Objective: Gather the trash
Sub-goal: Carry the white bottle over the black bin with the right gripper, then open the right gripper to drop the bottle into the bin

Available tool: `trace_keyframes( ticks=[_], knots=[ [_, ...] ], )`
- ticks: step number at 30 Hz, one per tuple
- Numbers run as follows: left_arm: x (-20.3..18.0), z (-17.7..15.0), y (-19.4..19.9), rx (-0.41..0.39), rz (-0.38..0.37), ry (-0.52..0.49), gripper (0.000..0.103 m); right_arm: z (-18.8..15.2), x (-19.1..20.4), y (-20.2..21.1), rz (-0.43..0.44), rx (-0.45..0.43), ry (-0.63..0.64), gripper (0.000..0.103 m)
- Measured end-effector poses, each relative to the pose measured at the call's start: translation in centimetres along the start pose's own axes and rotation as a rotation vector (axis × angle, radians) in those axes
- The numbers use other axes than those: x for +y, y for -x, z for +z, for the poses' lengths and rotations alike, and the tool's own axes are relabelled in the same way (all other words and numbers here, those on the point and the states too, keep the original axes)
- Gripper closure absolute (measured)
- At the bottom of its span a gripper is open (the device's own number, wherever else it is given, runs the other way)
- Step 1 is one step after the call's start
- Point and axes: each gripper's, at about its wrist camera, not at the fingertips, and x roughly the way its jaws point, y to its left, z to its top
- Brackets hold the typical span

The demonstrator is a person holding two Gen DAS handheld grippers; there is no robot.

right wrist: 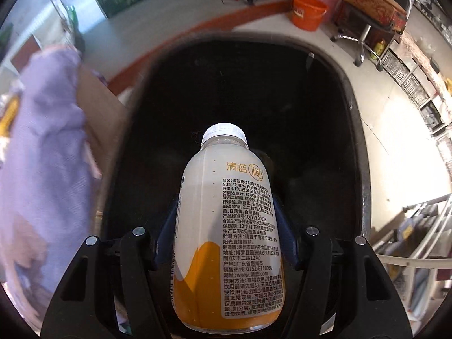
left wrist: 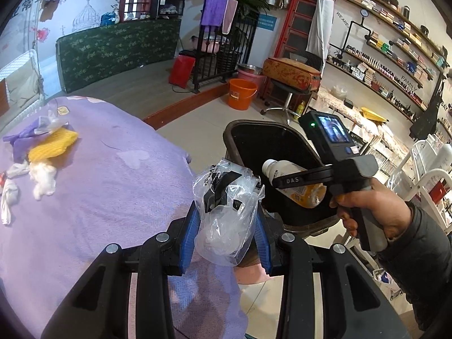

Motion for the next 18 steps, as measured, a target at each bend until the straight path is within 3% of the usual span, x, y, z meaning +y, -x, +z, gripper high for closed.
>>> trace_keyframes(
  ticks=[4,7,10,18],
  knots=[
    [-0.1,0.0,-0.2,0.006,0.000,-0.002,0.067,0.9,-0.8,-1.2,-0.030,0.036,-0.024,0.040],
    [-0.2,0.2,-0.4,0.012,-0.003,0.000,0.067,1.1,-1.4,-1.0,-0.019,0.015,-0.055,0.030],
    [-0.3,0.2,-0.8,0.024,-0.011,0.003,0.067,0.7,-1.6,-0.8,-0.019,-0.005,-0.062,0.029],
    [-1.2,0.7,-2.0,0.047,-0.026,-0.028,0.067,-1.6,-1.0,2.5,0.020,-0.157,-0.079,0.028]
  ],
)
